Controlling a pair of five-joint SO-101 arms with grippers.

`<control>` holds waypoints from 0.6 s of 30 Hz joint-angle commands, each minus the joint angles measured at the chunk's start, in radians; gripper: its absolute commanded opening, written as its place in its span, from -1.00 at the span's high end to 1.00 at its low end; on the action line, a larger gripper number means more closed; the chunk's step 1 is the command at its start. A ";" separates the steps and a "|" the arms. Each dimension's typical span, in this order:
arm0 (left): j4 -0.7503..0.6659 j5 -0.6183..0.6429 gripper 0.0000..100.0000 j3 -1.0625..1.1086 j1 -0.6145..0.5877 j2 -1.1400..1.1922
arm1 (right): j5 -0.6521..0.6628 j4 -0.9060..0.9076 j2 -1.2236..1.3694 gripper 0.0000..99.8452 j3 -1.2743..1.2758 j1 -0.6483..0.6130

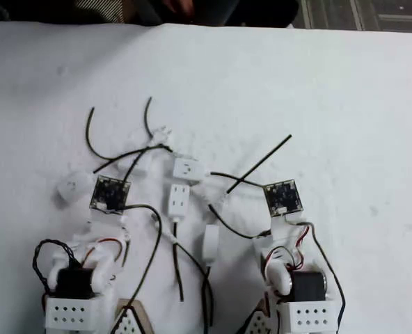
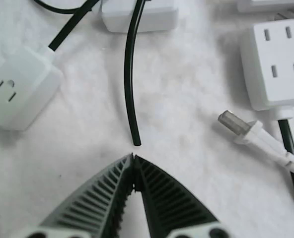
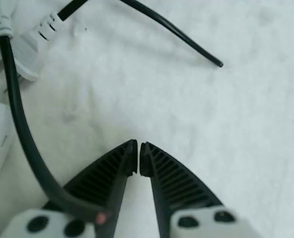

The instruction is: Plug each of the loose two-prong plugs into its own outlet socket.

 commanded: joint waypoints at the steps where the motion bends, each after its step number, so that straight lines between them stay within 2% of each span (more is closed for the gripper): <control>1: 0.003 -0.003 0.95 -0.003 0.007 -0.002 | -0.006 -0.010 -0.008 0.95 0.011 0.005; 12: 0.003 -0.006 0.95 -0.003 0.013 -0.002 | -0.005 -0.010 -0.008 0.95 0.011 -0.022; 18: 0.008 -0.009 0.95 -0.015 0.007 -0.002 | -0.006 -0.010 -0.008 0.95 0.011 -0.087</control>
